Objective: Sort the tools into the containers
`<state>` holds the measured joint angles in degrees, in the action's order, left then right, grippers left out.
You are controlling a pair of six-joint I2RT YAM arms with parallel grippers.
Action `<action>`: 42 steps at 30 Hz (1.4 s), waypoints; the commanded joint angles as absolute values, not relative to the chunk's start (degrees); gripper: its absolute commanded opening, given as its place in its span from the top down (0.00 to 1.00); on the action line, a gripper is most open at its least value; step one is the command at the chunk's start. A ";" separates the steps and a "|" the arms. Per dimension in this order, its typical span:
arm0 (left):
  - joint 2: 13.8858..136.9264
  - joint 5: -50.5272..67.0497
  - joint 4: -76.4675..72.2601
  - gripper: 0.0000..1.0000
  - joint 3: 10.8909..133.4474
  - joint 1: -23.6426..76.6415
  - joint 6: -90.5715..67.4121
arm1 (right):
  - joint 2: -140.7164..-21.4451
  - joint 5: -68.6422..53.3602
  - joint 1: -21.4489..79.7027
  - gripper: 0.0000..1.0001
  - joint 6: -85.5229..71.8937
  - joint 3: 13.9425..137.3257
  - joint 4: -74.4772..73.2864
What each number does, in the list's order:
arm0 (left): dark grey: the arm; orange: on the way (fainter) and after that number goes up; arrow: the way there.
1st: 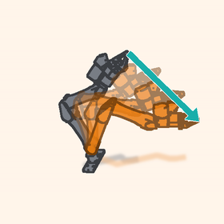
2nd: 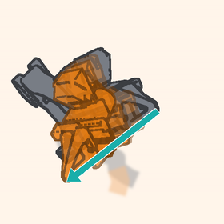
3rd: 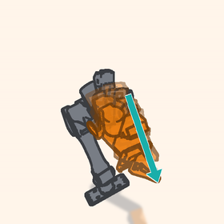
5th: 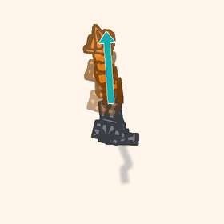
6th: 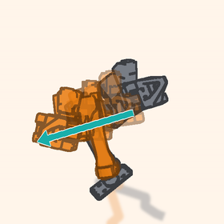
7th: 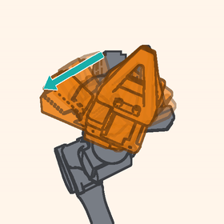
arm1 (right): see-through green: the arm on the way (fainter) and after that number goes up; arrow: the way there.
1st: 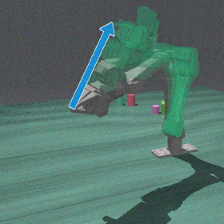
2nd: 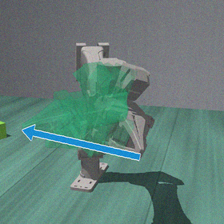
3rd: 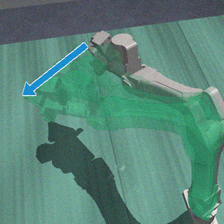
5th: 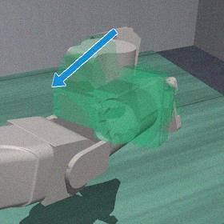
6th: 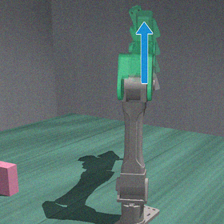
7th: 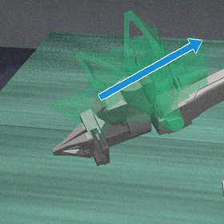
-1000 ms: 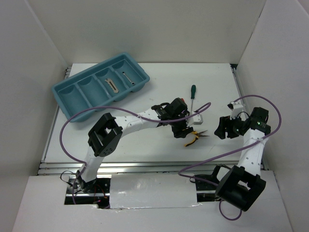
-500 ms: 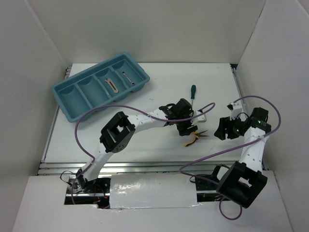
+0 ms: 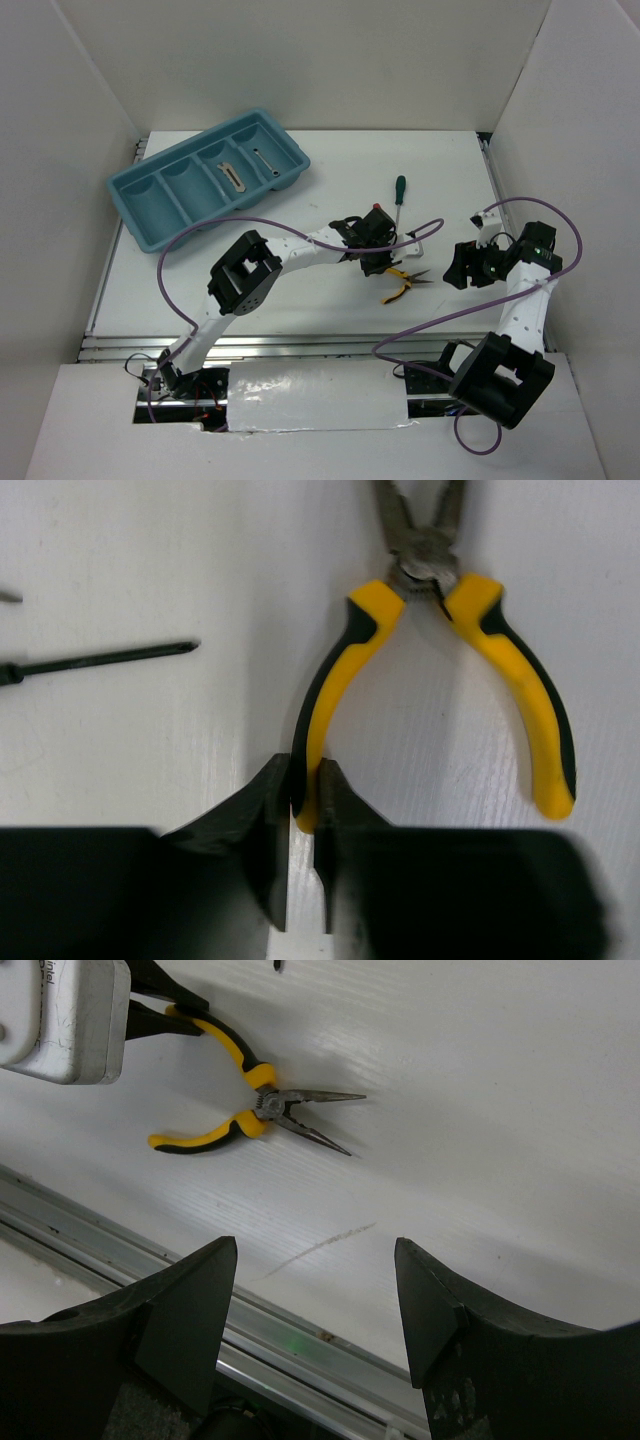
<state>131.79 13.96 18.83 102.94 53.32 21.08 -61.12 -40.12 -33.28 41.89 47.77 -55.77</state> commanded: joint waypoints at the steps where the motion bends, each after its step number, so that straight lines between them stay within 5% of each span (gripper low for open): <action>1: 130.26 11.96 24.08 0.83 100.64 52.82 23.29 | -61.35 -42.10 -33.57 0.28 42.63 50.36 -57.39; 5: 125.35 11.07 24.53 1.00 94.59 51.95 22.33 | -61.00 -42.45 -33.57 0.28 42.71 50.19 -57.30; 14: 104.60 16.61 24.34 1.00 80.60 43.87 12.76 | -60.64 -43.42 -33.57 0.28 43.15 49.48 -57.39; 20: 92.22 21.79 26.54 1.00 77.87 28.41 0.64 | -61.35 -44.03 -33.57 0.28 43.33 50.18 -57.65; 28: 79.38 13.81 34.88 1.00 77.52 -4.95 -3.08 | -62.40 -45.53 -33.66 0.28 43.07 52.20 -58.10; 36: 80.32 2.56 37.88 1.00 78.04 -25.82 5.88 | -61.88 -42.45 -28.31 0.28 39.39 52.03 -53.71; 42: 87.43 -2.36 37.27 1.00 79.71 -28.13 6.94 | -62.31 -41.84 -23.65 0.27 36.22 51.59 -51.07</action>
<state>84.58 0.40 38.22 77.49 -28.47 5.48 -62.39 -42.15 -24.84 38.70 50.24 -54.06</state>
